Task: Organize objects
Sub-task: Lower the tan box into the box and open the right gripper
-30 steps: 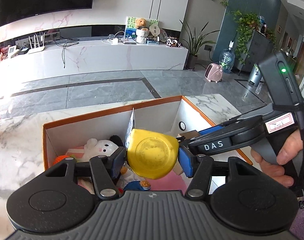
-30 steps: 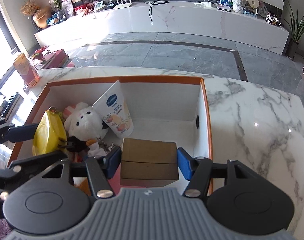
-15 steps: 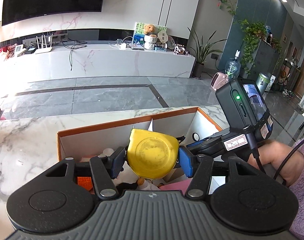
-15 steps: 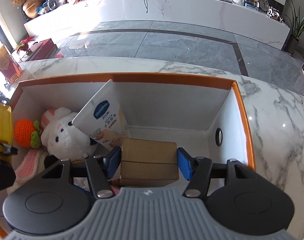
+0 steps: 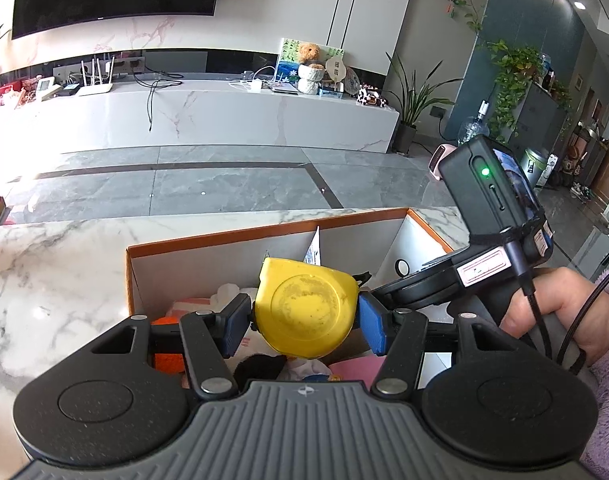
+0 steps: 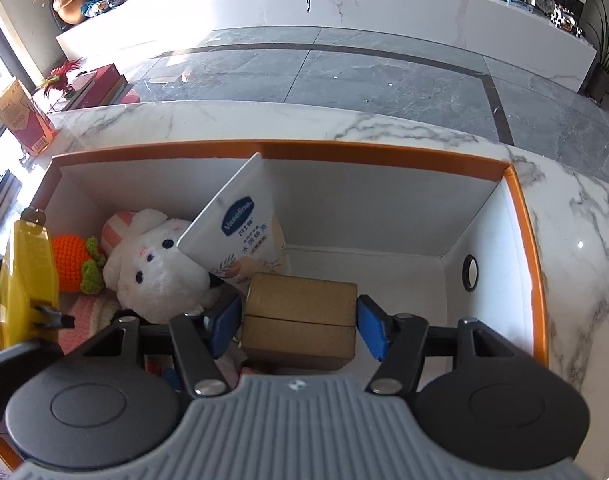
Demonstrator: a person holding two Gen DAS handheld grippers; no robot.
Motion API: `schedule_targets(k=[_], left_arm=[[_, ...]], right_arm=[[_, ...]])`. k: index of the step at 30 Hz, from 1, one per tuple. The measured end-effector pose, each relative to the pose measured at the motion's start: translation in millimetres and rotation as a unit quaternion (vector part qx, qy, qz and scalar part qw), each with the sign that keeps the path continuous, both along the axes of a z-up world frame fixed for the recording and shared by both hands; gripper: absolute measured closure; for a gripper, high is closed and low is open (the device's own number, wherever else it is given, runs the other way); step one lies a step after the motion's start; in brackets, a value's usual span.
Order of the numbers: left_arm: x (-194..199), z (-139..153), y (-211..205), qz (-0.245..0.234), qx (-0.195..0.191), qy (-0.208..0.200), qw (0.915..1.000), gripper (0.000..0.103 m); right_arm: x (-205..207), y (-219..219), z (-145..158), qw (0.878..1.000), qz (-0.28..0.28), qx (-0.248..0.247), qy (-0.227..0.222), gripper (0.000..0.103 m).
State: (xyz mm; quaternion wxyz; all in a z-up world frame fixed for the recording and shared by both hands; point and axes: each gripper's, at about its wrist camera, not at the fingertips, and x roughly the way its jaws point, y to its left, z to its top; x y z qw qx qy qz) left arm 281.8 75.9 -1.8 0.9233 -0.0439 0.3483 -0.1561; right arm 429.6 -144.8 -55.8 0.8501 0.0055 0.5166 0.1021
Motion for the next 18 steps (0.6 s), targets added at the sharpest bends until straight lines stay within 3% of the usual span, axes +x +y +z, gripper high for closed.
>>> schedule_targets(k=[5, 7, 10, 11, 15, 17, 18], left_arm=[[-0.6, 0.7, 0.5, 0.001, 0.001, 0.001, 1.0000, 0.036], [-2.0, 1.3, 0.6, 0.001, 0.001, 0.001, 1.0000, 0.036], [-2.4, 1.9, 1.3, 0.001, 0.004, 0.001, 1.0000, 0.036], [-2.5, 2.1, 1.6, 0.002, 0.003, 0.001, 1.0000, 0.036], [-2.9, 1.6, 2.2, 0.002, 0.002, 0.002, 1.0000, 0.036], [-2.8, 1.0, 2.5, 0.002, 0.002, 0.002, 1.0000, 0.036], [-2.6, 0.4, 3.2, 0.002, 0.002, 0.003, 1.0000, 0.036]], right_arm=[[0.1, -12.0, 3.2, 0.998, -0.024, 0.055, 0.019, 0.037], [-1.1, -13.0, 4.4, 0.998, -0.029, 0.055, 0.016, 0.041], [-2.1, -7.4, 10.0, 1.000, -0.025, 0.000, -0.015, 0.067], [-1.5, -7.1, 10.9, 0.999, -0.026, -0.017, -0.021, 0.068], [3.8, -21.6, 9.6, 0.999, -0.031, 0.032, 0.005, 0.066], [1.0, -23.4, 12.6, 0.998, -0.033, 0.048, 0.004, 0.052], [-1.4, -22.6, 14.4, 0.998, -0.031, 0.057, 0.001, 0.038]])
